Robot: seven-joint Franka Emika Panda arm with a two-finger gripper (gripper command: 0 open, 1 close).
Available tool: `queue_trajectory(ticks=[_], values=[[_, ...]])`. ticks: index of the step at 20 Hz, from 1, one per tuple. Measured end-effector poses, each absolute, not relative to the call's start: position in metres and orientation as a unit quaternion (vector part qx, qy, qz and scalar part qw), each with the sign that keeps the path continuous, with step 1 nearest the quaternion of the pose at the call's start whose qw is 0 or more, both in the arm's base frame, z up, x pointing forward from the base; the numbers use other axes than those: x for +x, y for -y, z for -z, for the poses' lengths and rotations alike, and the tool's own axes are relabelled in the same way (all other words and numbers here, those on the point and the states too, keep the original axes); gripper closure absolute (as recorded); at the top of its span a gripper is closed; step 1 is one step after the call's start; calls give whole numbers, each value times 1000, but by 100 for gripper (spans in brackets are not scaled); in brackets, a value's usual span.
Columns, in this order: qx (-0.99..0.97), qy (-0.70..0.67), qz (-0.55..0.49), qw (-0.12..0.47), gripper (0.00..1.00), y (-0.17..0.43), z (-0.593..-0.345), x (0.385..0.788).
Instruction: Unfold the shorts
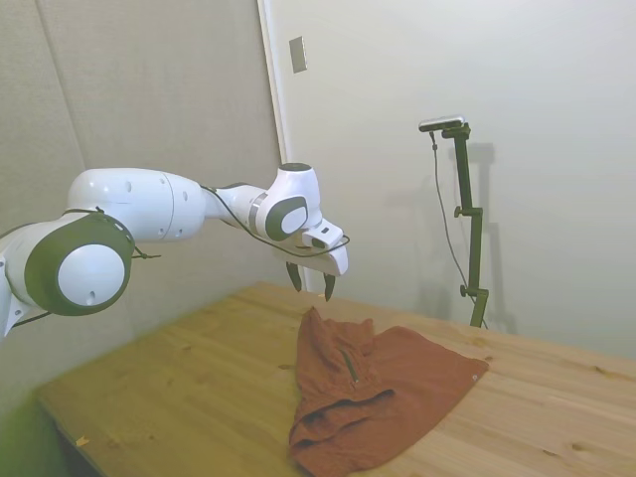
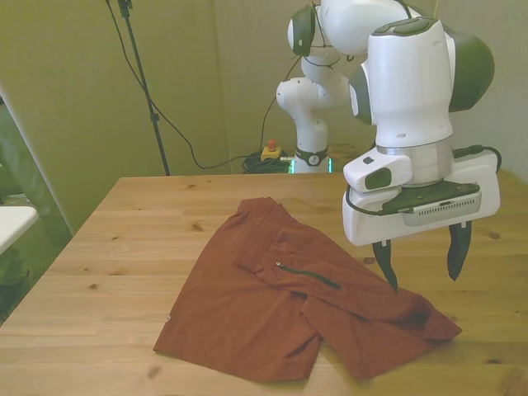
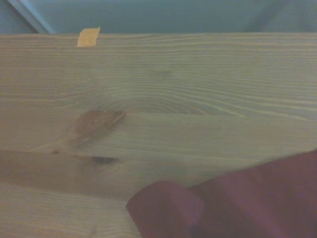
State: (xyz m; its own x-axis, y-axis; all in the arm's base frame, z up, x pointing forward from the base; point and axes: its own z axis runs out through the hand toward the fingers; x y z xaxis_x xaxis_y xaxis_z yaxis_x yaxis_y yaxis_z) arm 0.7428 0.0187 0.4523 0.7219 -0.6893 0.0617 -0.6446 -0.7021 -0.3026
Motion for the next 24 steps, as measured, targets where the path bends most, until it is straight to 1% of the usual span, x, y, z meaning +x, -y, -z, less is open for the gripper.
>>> queue_trajectory(ticks=[3, 5, 8, 10, 13, 17, 21, 24], values=[[-925, -350, 72, 131, 0, -14, -459, 731], [-929, -340, 63, 133, 0, 5, -478, 716], [-935, -327, 48, 125, 0, 51, -510, 682], [-942, -314, 36, 116, 0, 79, -517, 657], [-950, -297, 25, 99, 0, 111, -506, 629], [-955, -286, 25, 74, 0, 165, -491, 601], [-957, -282, 26, 65, 0, 214, -470, 582], [-959, -275, 22, 70, 0, 238, -452, 578]])
